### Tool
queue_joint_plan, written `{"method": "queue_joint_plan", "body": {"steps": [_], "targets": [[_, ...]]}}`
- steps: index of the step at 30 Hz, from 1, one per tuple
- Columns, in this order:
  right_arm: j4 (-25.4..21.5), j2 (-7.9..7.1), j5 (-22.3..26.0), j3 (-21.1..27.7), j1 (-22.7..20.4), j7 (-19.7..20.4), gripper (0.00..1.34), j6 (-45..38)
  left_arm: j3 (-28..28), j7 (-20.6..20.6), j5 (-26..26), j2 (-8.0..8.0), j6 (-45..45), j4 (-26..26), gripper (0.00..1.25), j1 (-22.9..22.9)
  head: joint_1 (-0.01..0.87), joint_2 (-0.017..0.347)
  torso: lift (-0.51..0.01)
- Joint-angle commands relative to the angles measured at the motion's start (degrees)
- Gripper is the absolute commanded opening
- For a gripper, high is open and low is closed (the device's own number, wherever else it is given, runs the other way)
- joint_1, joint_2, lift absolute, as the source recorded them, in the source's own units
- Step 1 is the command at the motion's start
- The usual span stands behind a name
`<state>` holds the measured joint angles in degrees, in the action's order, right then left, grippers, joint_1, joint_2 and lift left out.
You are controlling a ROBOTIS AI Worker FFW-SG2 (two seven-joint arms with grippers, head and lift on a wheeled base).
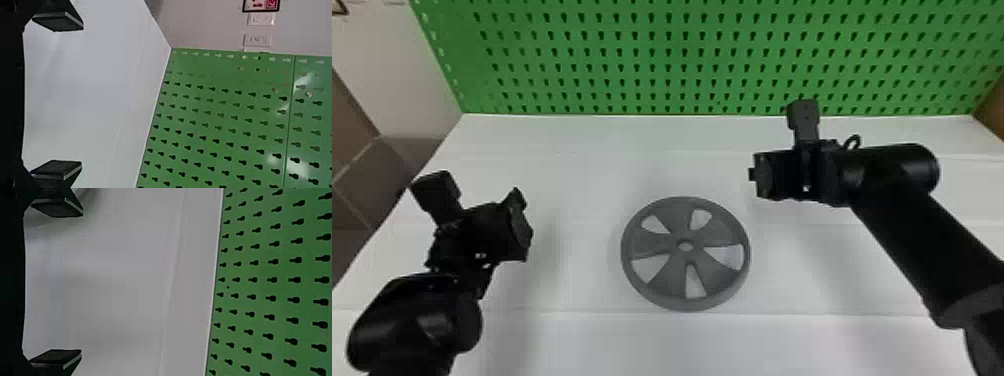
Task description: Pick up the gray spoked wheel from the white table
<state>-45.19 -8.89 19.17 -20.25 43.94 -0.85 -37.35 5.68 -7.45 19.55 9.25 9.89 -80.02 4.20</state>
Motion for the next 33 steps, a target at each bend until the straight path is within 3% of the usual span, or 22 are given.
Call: {"method": "queue_joint_plan", "body": {"steps": [1, 33], "targets": [[-0.2, 0.01, -0.8, 0.2, -0.1, 0.1, 1.34, 0.0, -0.1, 0.0, 0.4, -0.02, 0.0, 0.4, 1.25, 0.0, 0.784, 0.057, 0.0], [-0.2, 0.01, -0.9, 0.8, -0.3, 0.0, 1.34, 0.0, -0.1, -0.2, 0.8, -0.02, 0.1, 0.7, 1.25, -0.1, 0.784, 0.057, 0.0]]}}
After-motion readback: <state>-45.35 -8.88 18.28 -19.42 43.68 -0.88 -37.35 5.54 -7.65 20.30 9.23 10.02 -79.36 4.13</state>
